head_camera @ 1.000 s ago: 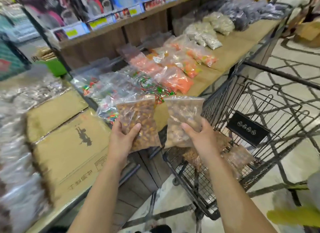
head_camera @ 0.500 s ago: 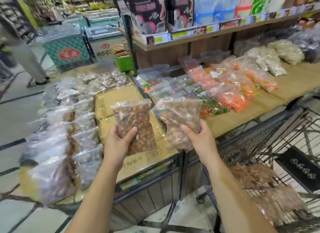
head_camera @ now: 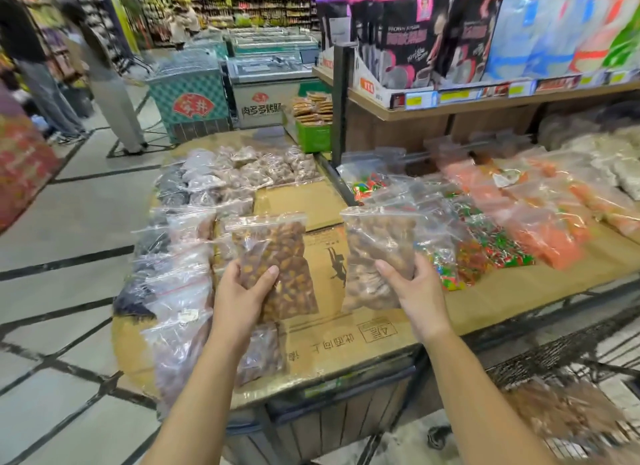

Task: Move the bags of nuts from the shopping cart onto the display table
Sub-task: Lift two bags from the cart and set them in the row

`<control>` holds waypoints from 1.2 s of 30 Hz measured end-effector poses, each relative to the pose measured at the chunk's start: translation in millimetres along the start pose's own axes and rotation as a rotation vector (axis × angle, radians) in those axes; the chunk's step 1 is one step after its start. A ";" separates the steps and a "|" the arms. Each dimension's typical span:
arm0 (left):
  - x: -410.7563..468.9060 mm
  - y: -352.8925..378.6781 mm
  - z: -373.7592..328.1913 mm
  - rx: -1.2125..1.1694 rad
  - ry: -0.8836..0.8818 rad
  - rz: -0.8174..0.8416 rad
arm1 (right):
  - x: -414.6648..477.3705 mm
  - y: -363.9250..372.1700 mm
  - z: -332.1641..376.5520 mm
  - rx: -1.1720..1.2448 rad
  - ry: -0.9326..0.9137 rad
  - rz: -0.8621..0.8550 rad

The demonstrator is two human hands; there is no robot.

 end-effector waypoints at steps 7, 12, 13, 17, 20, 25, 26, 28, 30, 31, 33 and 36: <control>45.2 -5.6 3.5 -0.008 -0.029 -0.020 | 41.4 33.6 -14.8 0.015 0.006 0.045; 86.3 10.4 2.4 0.023 -0.044 -0.038 | 86.9 46.7 -39.5 0.041 0.011 0.068; 93.7 14.7 0.2 0.021 -0.044 -0.048 | 97.7 49.0 -44.8 0.044 0.013 0.075; 126.9 33.9 -5.8 0.027 -0.056 -0.109 | 143.4 56.3 -64.6 0.050 0.021 0.102; 149.2 50.0 -11.9 0.025 -0.060 -0.128 | 176.9 61.2 -70.5 0.061 0.003 0.132; 184.6 68.2 -20.0 0.006 -0.051 -0.182 | 227.4 69.4 -92.8 0.017 0.013 0.184; 192.3 71.2 -19.9 0.012 -0.055 -0.189 | 236.2 71.4 -97.9 0.012 0.025 0.190; 208.7 74.6 -17.2 0.011 -0.075 -0.193 | 252.3 77.2 -104.0 -0.001 0.029 0.209; 228.0 73.2 -10.8 -0.004 -0.100 -0.207 | 267.5 84.4 -108.6 -0.030 0.023 0.234; 238.6 73.8 -8.2 0.003 -0.106 -0.208 | 275.9 88.8 -112.7 -0.043 0.023 0.244; 258.5 73.9 -5.9 0.027 -0.120 -0.227 | 292.1 97.4 -122.9 -0.054 0.035 0.247; 292.8 76.7 2.5 0.011 -0.159 -0.211 | 315.7 113.1 -137.4 -0.077 0.047 0.240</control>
Point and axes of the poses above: each hand's wrist, its own x-axis towards the middle knuckle, its own y-axis out of the palm, z = x × y, the point moved 10 cm from there along x, towards the middle knuckle, and after that the axes turned 13 degrees about -y, right-handed, at the moved point
